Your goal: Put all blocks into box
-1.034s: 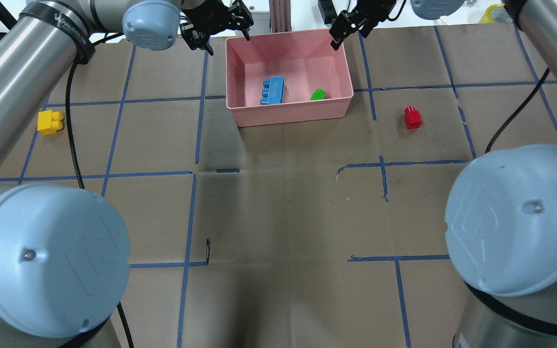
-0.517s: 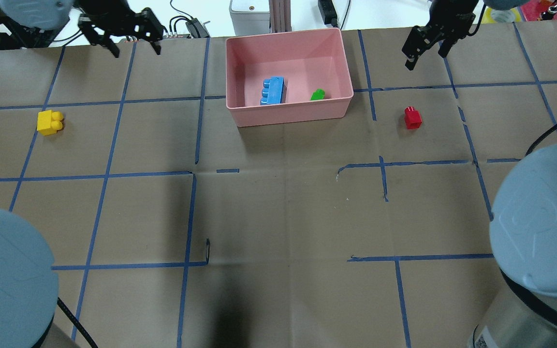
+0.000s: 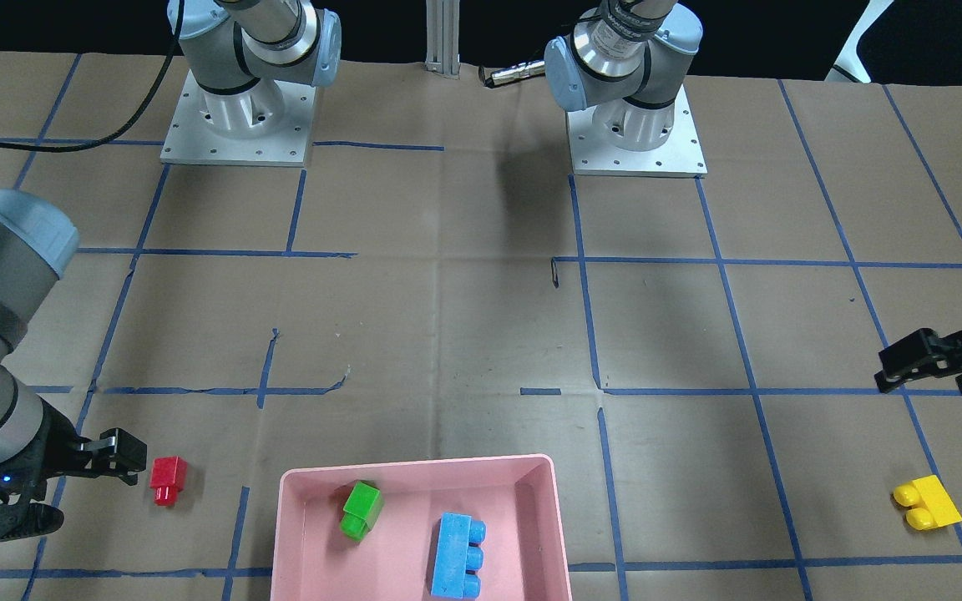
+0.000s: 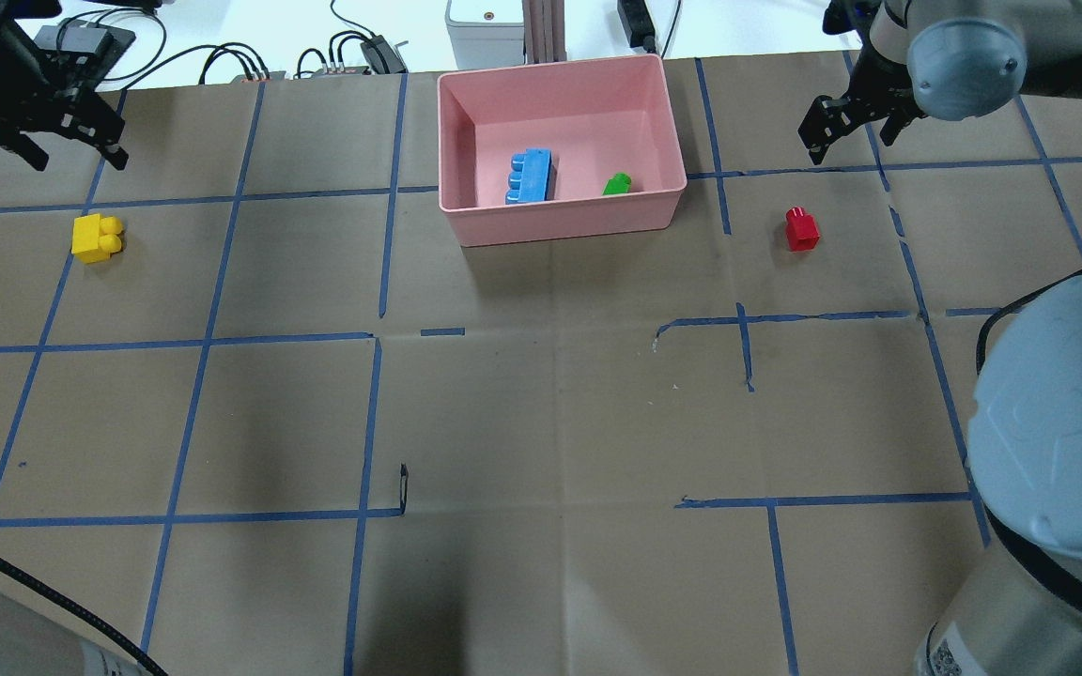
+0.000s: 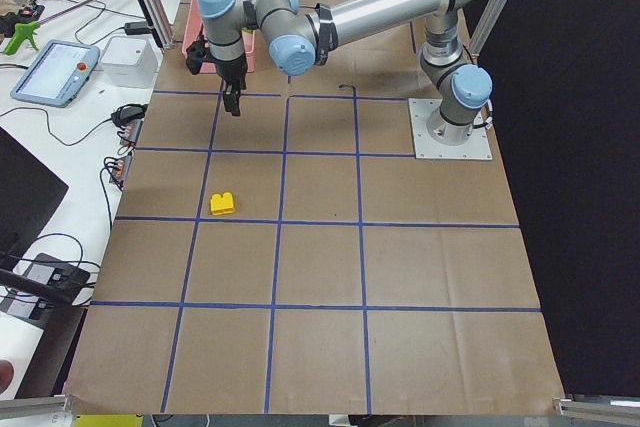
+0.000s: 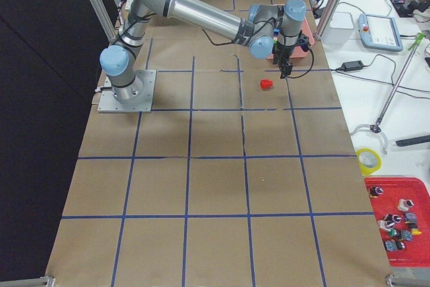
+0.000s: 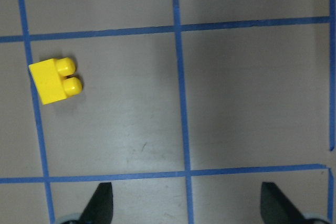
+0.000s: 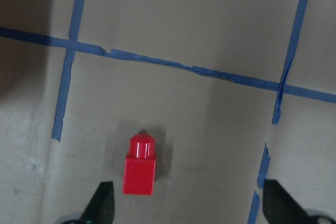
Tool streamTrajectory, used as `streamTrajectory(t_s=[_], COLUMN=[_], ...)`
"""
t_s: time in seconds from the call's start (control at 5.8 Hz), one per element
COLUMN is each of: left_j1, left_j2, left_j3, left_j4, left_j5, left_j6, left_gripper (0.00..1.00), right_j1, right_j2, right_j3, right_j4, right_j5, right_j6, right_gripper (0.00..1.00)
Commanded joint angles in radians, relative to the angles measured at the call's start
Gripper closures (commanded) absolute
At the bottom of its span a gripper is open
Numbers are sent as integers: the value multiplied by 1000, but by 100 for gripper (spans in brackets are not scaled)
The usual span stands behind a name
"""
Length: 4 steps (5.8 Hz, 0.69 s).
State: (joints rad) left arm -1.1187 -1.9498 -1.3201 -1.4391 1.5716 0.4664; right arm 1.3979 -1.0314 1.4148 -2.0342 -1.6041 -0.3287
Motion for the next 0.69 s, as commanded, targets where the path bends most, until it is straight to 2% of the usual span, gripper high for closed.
streamTrajectory(t_s=[0.0, 0.34, 0.52], left_j1=[159, 197, 195], left_j2=[-36, -154, -237], left_j3=[-2, 53, 120], left_j4=[11, 79, 97], left_j5=[-4, -4, 1], left_j6=[82, 61, 20], left_gripper=[1, 0, 0], right_j1=[4, 7, 7], right_j2=[10, 10, 17], right_j3=[102, 188, 175], right_j4=[-50, -54, -54], right_j5=[12, 19, 19], right_j6=[143, 145, 146], right_gripper=[1, 2, 1])
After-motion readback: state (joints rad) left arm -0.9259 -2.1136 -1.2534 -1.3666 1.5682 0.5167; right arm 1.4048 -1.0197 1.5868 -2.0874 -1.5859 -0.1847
